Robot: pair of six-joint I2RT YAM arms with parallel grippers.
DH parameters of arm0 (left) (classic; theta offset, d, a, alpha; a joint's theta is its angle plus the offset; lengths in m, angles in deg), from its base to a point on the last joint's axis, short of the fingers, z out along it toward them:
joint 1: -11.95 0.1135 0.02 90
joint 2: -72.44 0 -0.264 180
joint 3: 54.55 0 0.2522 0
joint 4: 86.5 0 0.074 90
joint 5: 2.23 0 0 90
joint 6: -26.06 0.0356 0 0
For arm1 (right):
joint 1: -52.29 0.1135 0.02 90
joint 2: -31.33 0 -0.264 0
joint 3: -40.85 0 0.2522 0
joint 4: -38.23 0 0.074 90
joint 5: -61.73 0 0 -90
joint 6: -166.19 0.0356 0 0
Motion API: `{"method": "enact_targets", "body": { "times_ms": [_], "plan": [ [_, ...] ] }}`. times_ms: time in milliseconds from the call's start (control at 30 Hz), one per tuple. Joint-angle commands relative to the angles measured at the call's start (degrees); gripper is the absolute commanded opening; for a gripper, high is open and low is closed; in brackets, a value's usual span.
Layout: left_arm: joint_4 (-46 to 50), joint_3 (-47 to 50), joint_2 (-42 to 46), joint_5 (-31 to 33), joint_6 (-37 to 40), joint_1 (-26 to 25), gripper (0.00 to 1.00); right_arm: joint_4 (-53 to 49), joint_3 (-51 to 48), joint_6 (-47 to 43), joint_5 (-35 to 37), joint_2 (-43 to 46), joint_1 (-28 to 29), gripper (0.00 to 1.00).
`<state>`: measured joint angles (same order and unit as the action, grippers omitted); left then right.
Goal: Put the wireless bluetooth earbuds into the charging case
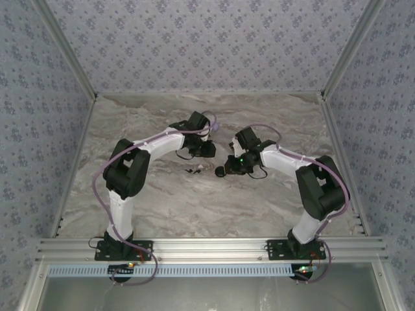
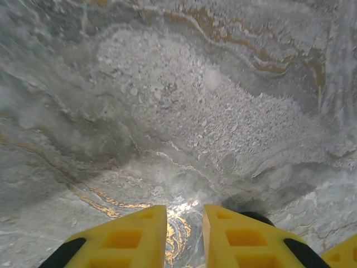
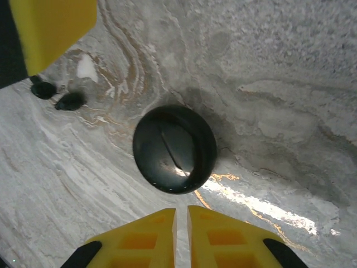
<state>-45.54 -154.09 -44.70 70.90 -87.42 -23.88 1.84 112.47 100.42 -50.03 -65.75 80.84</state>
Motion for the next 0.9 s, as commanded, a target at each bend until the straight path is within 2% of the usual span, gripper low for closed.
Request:
{"method": "enact_targets", "body": {
  "times_ms": [0, 333, 867],
  "plan": [
    [0.2, -0.5, -1.2, -2.3, -0.2, -1.0, 0.22, 1.3, -1.3, 3.3, 1.6, -1.4, 0.3, 0.13],
    [1.2, -0.8, -3.3, -1.8, -0.9, -1.7, 0.19, 3.5, -1.5, 5.5, 2.1, -4.3, 0.4, 0.11],
    [1.4, 4.2, -0.9, -3.3, -0.3, -2.7, 0.16, 2.3, 2.4, 5.5, 4.5, -7.2, 0.4, 0.10]
  ]
}}
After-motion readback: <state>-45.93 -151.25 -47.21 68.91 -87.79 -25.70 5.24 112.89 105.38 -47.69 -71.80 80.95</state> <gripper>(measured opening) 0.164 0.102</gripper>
